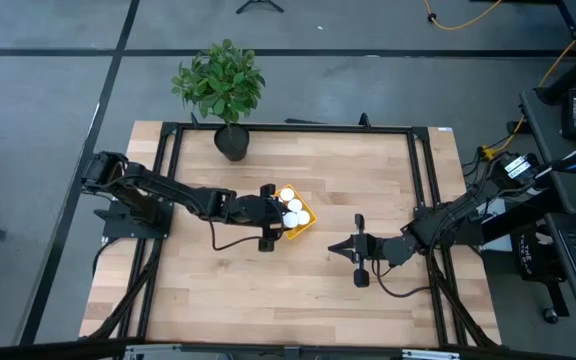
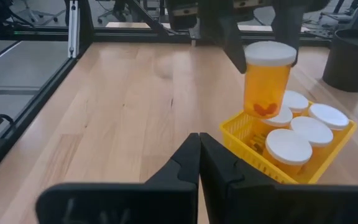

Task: Pick and place pill bottles into a basket
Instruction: Put the pill bottle into the bin

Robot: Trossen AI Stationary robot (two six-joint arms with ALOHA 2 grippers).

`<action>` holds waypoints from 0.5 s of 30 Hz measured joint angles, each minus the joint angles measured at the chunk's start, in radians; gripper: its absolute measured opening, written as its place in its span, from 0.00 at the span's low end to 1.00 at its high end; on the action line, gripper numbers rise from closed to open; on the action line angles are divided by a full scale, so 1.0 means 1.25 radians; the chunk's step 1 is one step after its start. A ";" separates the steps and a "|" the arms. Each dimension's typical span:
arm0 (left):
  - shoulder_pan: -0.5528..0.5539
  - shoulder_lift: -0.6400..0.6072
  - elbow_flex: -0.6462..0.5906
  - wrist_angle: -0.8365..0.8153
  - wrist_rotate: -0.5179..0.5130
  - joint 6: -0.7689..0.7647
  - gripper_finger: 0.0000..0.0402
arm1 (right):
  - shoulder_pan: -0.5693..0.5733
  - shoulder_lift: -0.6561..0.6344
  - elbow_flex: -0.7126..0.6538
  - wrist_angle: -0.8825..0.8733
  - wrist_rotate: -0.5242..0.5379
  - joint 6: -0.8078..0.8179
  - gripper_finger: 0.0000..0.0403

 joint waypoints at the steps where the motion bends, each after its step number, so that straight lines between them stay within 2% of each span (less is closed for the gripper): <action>1: 0.002 0.000 -0.003 0.002 0.000 0.000 0.53 | 0.000 0.000 0.000 0.000 0.000 -0.005 0.02; 15: 0.009 0.000 -0.069 0.083 0.019 -0.010 0.53 | 0.000 0.000 0.000 0.000 0.000 -0.013 0.02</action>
